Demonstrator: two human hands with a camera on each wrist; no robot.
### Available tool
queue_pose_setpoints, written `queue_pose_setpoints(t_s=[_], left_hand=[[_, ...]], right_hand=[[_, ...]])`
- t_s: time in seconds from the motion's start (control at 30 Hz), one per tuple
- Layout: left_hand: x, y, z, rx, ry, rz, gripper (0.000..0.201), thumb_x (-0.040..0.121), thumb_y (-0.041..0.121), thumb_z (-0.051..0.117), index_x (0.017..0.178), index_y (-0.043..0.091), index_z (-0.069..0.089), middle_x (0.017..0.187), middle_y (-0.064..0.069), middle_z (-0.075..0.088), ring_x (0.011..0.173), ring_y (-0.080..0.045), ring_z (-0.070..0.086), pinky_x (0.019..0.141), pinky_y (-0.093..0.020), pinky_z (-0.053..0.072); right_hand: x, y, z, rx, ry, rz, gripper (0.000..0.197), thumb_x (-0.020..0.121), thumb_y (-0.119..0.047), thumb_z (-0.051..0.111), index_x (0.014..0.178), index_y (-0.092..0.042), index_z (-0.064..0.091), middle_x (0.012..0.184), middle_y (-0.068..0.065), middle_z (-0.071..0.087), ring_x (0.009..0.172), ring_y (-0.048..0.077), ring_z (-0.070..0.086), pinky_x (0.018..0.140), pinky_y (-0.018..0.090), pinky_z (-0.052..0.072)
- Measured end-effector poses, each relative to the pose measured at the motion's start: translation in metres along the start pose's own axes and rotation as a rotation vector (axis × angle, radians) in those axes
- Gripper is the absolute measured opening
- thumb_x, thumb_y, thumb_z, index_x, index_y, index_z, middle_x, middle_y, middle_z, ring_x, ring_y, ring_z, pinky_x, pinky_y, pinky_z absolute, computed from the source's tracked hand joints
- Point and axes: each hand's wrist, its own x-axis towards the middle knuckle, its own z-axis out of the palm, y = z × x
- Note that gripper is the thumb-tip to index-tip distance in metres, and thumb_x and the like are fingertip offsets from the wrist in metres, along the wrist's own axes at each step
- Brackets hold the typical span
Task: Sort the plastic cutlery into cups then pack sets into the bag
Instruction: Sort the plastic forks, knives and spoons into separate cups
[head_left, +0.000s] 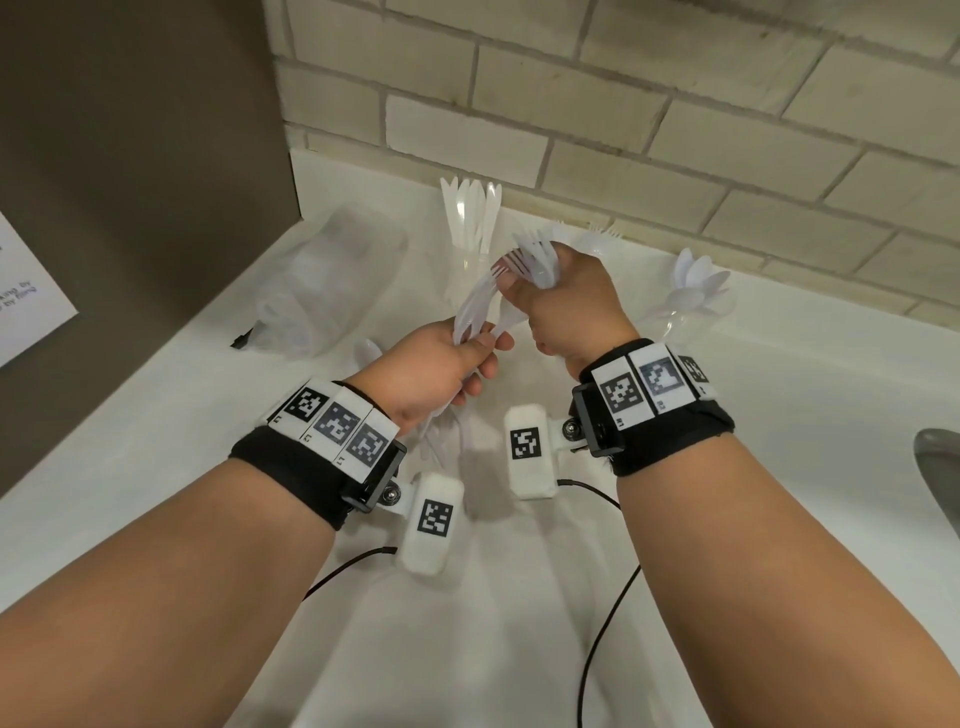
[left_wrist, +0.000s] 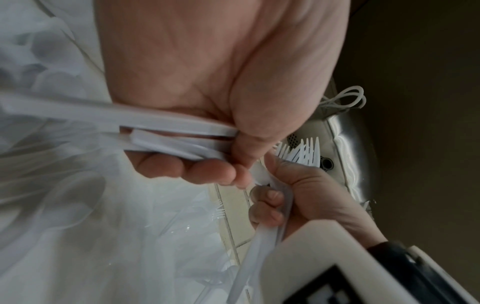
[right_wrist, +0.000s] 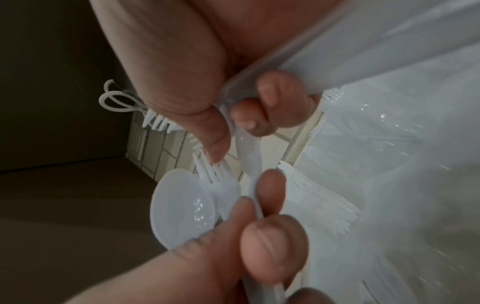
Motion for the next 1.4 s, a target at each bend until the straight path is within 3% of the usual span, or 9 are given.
queue_pose_setpoints(t_s=[0.2, 0.3, 0.43, 0.73, 0.93, 1.0, 1.13, 1.27, 1.4], left_hand=[[0.001, -0.006, -0.002, 0.071, 0.021, 0.002, 0.023, 0.101, 0.023, 0.041, 0.096, 0.017, 0.063, 0.07, 0.003, 0.051, 0.058, -0.01, 0.043, 0.055, -0.019, 0.037], [0.001, -0.004, 0.0, 0.101, -0.001, 0.021, 0.024, 0.102, 0.023, 0.039, 0.096, 0.016, 0.062, 0.068, 0.003, 0.048, 0.053, -0.007, 0.041, 0.051, -0.014, 0.036], [0.001, -0.004, 0.002, 0.17, -0.014, 0.061, 0.027, 0.102, 0.025, 0.039, 0.093, 0.018, 0.065, 0.068, 0.002, 0.051, 0.05, -0.004, 0.043, 0.056, -0.018, 0.037], [0.003, -0.009, 0.006, 0.247, -0.003, 0.08, 0.03, 0.1, 0.036, 0.038, 0.097, 0.03, 0.068, 0.066, 0.003, 0.048, 0.051, -0.007, 0.04, 0.054, -0.022, 0.034], [0.004, -0.011, 0.002, 0.298, -0.004, 0.068, 0.029, 0.099, 0.038, 0.04, 0.103, 0.024, 0.065, 0.064, 0.009, 0.048, 0.058, -0.008, 0.043, 0.062, -0.029, 0.036], [0.006, -0.015, -0.002, 0.236, 0.065, 0.061, 0.031, 0.098, 0.042, 0.04, 0.091, 0.024, 0.065, 0.063, 0.008, 0.047, 0.057, -0.011, 0.043, 0.062, -0.03, 0.036], [0.008, -0.011, -0.004, -0.082, 0.206, 0.008, 0.043, 0.098, 0.045, 0.04, 0.073, 0.012, 0.054, 0.06, -0.002, 0.049, 0.049, -0.016, 0.048, 0.059, -0.033, 0.044], [0.008, -0.001, -0.005, -0.269, 0.281, 0.007, 0.051, 0.094, 0.051, 0.044, 0.065, 0.01, 0.054, 0.063, -0.009, 0.052, 0.05, -0.021, 0.049, 0.058, -0.033, 0.046], [0.013, 0.002, -0.008, -0.353, 0.265, 0.004, 0.041, 0.091, 0.048, 0.05, 0.074, 0.011, 0.054, 0.068, -0.002, 0.051, 0.043, -0.012, 0.034, 0.041, -0.024, 0.031]], right_hand=[[0.004, -0.008, -0.015, 0.179, 0.18, 0.025, 0.006, 0.088, -0.018, 0.064, 0.085, -0.024, 0.062, 0.075, -0.003, 0.064, 0.055, 0.008, 0.049, 0.051, 0.022, 0.037], [0.001, -0.014, -0.019, 0.31, 0.096, 0.068, 0.007, 0.087, -0.013, 0.065, 0.088, -0.02, 0.064, 0.086, 0.008, 0.07, 0.052, 0.012, 0.045, 0.043, 0.021, 0.035], [-0.002, -0.015, -0.022, 0.374, -0.01, 0.183, 0.014, 0.079, -0.003, 0.072, 0.088, -0.01, 0.065, 0.078, 0.009, 0.062, 0.05, 0.013, 0.045, 0.041, 0.022, 0.034], [-0.013, -0.01, -0.018, 0.261, -0.064, 0.175, 0.028, 0.071, -0.004, 0.08, 0.086, -0.018, 0.062, 0.077, 0.006, 0.063, 0.057, 0.015, 0.049, 0.041, 0.023, 0.035], [0.001, -0.013, -0.027, 0.463, 0.12, 0.02, 0.022, 0.091, -0.007, 0.061, 0.109, -0.016, 0.054, 0.089, 0.0, 0.065, 0.075, 0.018, 0.069, 0.064, 0.031, 0.053], [0.014, -0.015, -0.044, 0.573, 0.237, -0.038, 0.019, 0.095, -0.005, 0.053, 0.108, -0.018, 0.049, 0.091, 0.001, 0.059, 0.068, 0.016, 0.067, 0.068, 0.032, 0.054], [0.049, -0.01, -0.069, 0.424, 0.43, -0.158, 0.012, 0.097, -0.009, 0.048, 0.104, -0.018, 0.046, 0.08, 0.001, 0.052, 0.056, 0.011, 0.055, 0.065, 0.03, 0.049], [0.082, -0.008, -0.067, 0.353, 0.448, -0.263, 0.011, 0.095, -0.013, 0.053, 0.102, -0.017, 0.046, 0.075, 0.002, 0.052, 0.056, 0.017, 0.048, 0.054, 0.024, 0.048], [0.114, 0.003, -0.055, 0.327, 0.428, -0.284, 0.017, 0.091, -0.015, 0.06, 0.104, -0.013, 0.049, 0.08, 0.006, 0.056, 0.06, 0.018, 0.053, 0.053, 0.017, 0.047]])
